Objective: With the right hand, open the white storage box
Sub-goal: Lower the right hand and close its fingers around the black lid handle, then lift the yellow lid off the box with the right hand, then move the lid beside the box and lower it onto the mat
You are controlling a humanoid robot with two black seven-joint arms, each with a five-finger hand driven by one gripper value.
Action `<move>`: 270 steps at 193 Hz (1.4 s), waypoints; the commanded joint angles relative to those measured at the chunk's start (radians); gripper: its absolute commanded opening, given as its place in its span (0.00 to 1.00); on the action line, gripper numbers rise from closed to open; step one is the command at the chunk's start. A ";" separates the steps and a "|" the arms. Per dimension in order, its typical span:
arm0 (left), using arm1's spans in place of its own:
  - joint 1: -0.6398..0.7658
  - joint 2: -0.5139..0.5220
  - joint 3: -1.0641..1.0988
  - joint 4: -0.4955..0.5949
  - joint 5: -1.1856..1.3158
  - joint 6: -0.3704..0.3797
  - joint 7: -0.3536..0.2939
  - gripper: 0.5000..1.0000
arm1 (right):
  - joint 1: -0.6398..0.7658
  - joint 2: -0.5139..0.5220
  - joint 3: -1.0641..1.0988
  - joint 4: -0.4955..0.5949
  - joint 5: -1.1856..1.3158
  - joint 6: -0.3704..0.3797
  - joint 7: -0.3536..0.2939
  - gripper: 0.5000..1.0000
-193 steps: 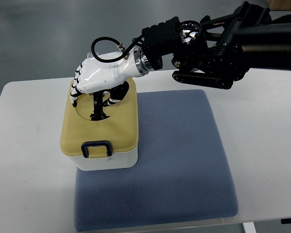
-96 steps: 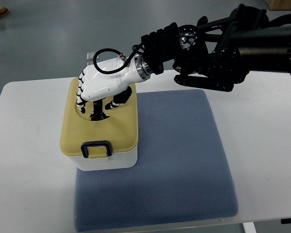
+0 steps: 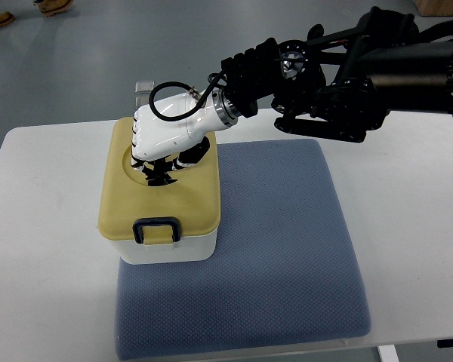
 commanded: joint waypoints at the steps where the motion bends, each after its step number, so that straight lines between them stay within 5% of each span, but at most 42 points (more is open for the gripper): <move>1: -0.001 0.000 0.000 0.000 0.000 0.000 0.000 1.00 | 0.001 0.000 0.003 -0.001 0.001 -0.027 0.000 0.00; 82: 0.001 0.000 0.000 0.000 0.000 0.000 0.000 1.00 | 0.015 -0.028 0.039 -0.001 0.023 -0.128 0.000 0.00; 142: 0.001 0.000 0.000 0.000 0.000 0.000 0.000 1.00 | -0.005 -0.212 0.078 0.001 0.023 -0.154 0.000 0.00; 270: -0.001 0.000 0.000 0.000 0.000 0.000 0.000 1.00 | -0.328 -0.482 0.078 -0.001 -0.028 -0.294 0.000 0.00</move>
